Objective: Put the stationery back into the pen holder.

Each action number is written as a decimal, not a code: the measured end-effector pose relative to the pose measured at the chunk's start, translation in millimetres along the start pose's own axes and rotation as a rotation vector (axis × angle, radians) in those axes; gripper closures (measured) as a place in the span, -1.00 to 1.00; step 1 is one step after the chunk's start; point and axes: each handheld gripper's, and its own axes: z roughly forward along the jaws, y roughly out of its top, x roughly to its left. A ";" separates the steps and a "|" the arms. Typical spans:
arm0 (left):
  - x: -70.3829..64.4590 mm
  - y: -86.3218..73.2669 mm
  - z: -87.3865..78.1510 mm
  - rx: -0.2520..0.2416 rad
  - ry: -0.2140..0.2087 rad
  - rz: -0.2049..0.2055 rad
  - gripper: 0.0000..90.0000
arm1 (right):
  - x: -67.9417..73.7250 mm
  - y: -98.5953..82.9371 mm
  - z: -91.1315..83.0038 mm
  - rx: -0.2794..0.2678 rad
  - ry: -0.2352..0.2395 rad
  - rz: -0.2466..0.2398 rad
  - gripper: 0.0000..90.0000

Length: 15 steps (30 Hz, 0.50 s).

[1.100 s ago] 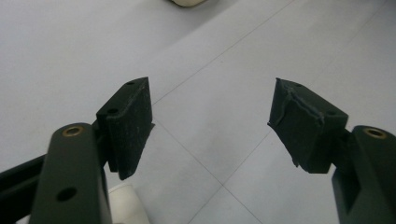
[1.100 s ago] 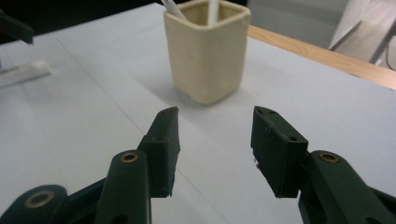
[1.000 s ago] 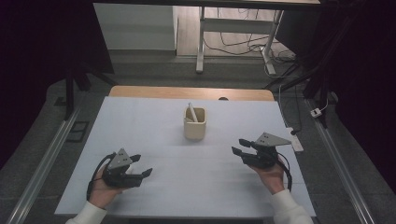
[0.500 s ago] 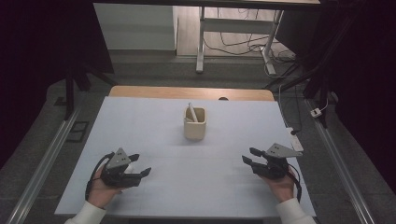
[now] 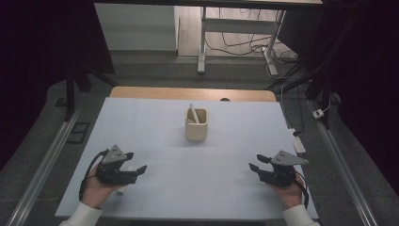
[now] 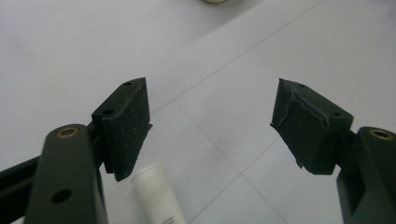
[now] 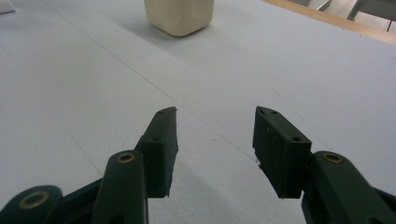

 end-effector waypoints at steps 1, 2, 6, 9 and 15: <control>2.3 0.2 -0.8 0.015 -0.001 -0.012 -0.40 | 0.0 0.0 0.3 0.002 0.000 -0.004 0.09; 4.1 0.1 -1.6 0.025 0.002 -0.019 -0.42 | 0.2 -0.3 1.0 0.007 0.000 -0.008 0.09; 7.9 0.1 -3.4 0.057 0.026 -0.028 -0.42 | -0.3 -0.7 1.7 0.016 -0.002 -0.012 0.09; 8.7 0.6 -4.1 0.075 0.045 -0.020 -0.42 | -0.5 -1.5 3.0 0.018 0.001 -0.010 0.08; 10.5 1.3 -4.4 0.135 0.086 -0.007 -0.42 | -1.5 -0.9 2.0 0.014 -0.011 -0.013 0.08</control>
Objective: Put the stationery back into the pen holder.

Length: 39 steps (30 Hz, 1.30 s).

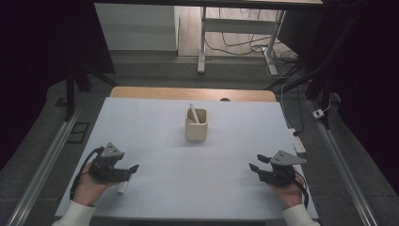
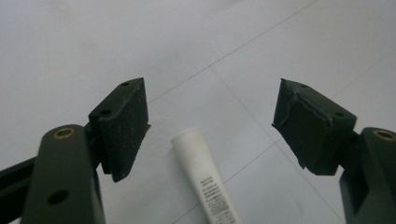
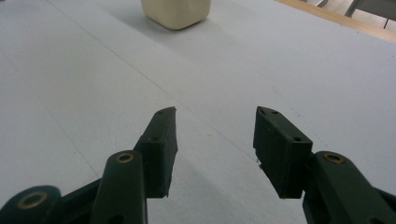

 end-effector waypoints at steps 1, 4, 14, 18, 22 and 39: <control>0.1 -0.1 0.7 0.008 0.004 0.000 -0.42 | -0.4 0.0 -0.1 -0.002 -0.002 0.001 0.08; 0.6 -0.8 3.9 0.038 0.011 0.003 -0.43 | -1.3 0.1 -0.8 0.005 -0.013 -0.001 0.08; 4.2 -6.6 19.2 0.119 0.020 -0.003 -0.43 | -2.1 -0.6 -0.2 0.005 -0.004 0.000 0.07; 4.0 -8.6 27.0 0.151 0.017 -0.007 -0.44 | -3.1 -0.6 -0.7 0.010 -0.004 -0.002 0.07; 4.6 -10.0 32.5 0.174 0.029 -0.007 -0.43 | -3.5 -0.7 -0.9 0.011 -0.005 -0.004 0.07; 9.8 -14.2 44.9 0.252 -0.008 -0.032 0.07 | -2.9 -0.8 0.3 0.020 -0.004 -0.012 0.07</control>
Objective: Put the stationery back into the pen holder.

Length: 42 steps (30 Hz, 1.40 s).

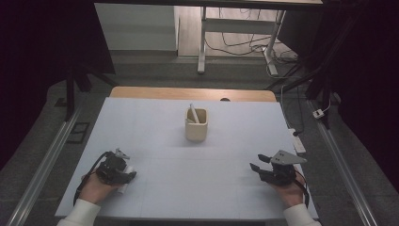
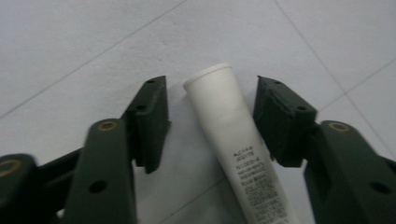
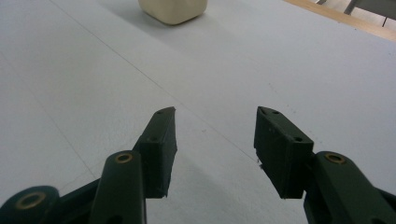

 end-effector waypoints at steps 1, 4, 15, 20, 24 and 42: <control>0.0 0.0 -0.1 0.000 -0.004 -0.001 0.12 | 0.2 0.0 0.0 -0.001 -0.001 -0.001 0.07; 0.5 0.5 -0.5 0.001 -0.009 -0.008 0.26 | 0.6 0.2 0.4 0.004 -0.001 -0.009 0.07; 1.4 1.8 -1.2 0.012 -0.005 0.006 0.47 | 0.4 0.2 0.3 0.005 -0.007 -0.012 0.07; 0.6 1.2 -1.8 0.002 -0.001 0.025 0.48 | 0.4 0.2 0.3 0.007 -0.009 -0.016 0.07; -0.3 1.5 -6.0 -0.023 -0.006 0.039 0.48 | -0.5 -0.6 -0.1 0.005 -0.015 -0.010 0.07; -3.3 2.5 -32.9 -0.193 -0.051 0.060 0.48 | -2.8 -2.0 -0.2 0.010 -0.018 -0.004 0.06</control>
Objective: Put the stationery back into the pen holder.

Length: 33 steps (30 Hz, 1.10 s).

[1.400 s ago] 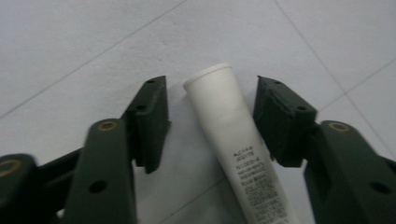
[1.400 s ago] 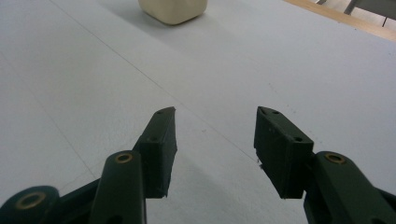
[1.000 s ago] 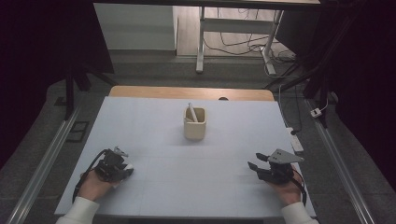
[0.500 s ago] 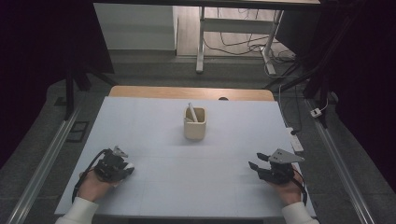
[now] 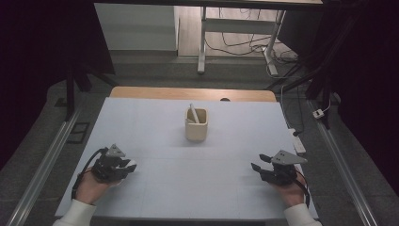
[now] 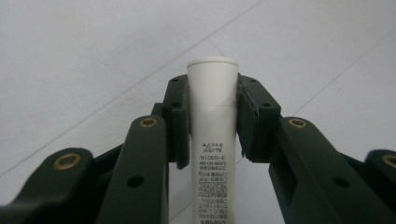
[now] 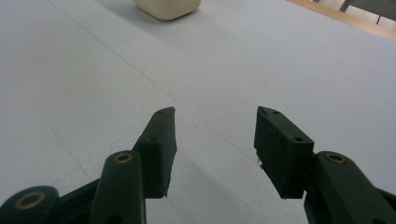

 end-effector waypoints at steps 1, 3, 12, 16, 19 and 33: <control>0.2 0.1 -1.0 -0.008 0.000 -0.001 0.48 | -0.1 -0.1 0.1 0.001 0.000 0.000 0.06; 0.1 0.4 -2.7 -0.026 0.001 -0.003 0.48 | -0.1 -0.1 0.5 -0.001 0.004 0.001 0.06; -4.7 6.3 -13.0 -0.130 -0.001 0.008 0.48 | -0.6 -0.6 1.0 -0.001 0.003 0.011 0.03; -6.3 9.8 -15.8 -0.161 -0.006 0.013 0.48 | -1.2 -1.3 1.8 0.003 0.007 0.014 0.00; -6.7 11.8 -15.6 -0.172 -0.006 0.016 0.48 | -0.9 -1.4 2.2 0.002 0.005 0.012 -0.01; -9.3 22.3 -15.9 -0.223 -0.005 0.033 0.48 | -1.2 -1.9 3.4 0.009 0.004 0.010 -0.01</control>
